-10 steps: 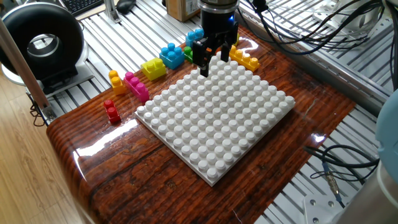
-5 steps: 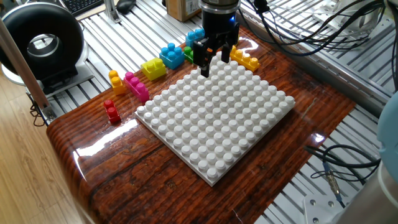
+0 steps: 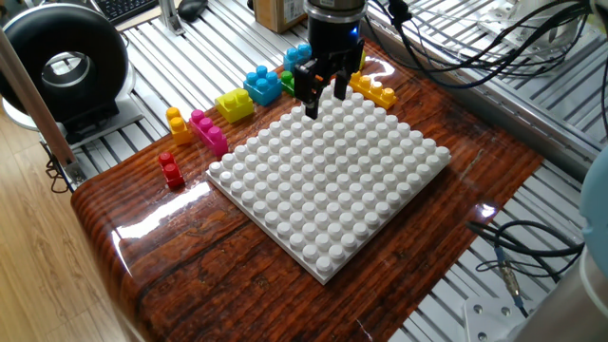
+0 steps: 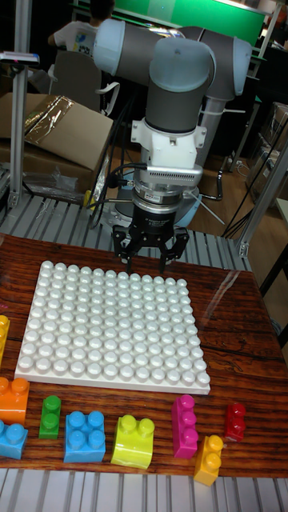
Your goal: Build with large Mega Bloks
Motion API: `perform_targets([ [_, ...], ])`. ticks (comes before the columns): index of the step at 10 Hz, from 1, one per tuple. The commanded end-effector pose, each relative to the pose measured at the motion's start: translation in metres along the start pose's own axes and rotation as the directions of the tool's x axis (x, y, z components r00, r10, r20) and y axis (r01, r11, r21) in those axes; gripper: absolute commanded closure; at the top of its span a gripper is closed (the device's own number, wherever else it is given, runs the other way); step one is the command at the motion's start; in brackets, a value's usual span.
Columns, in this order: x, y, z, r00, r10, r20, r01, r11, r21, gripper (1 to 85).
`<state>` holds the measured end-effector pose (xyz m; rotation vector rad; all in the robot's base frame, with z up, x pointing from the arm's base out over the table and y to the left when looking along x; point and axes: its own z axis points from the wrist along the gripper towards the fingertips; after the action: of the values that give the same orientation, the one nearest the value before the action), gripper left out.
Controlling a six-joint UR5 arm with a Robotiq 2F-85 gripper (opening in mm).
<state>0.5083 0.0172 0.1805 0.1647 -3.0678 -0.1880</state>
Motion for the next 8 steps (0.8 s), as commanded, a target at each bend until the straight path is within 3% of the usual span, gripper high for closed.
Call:
perform_targets([
  [1, -0.007, -0.003, -0.001, 0.999, 0.017, 0.028, -0.017, 1.000, 0.008, 28.7],
  [3, -0.011, -0.003, -0.001, 0.999, 0.027, 0.044, -0.028, 1.000, 0.008, 29.0],
  [6, -0.012, -0.009, -0.002, 0.999, 0.002, 0.047, -0.003, 0.999, 0.032, 36.0],
  [7, -0.021, -0.010, -0.002, 0.996, 0.043, 0.082, -0.046, 0.998, 0.034, 55.3],
  [8, -0.022, -0.013, -0.002, 0.995, 0.040, 0.086, -0.044, 0.998, 0.045, 65.3],
])
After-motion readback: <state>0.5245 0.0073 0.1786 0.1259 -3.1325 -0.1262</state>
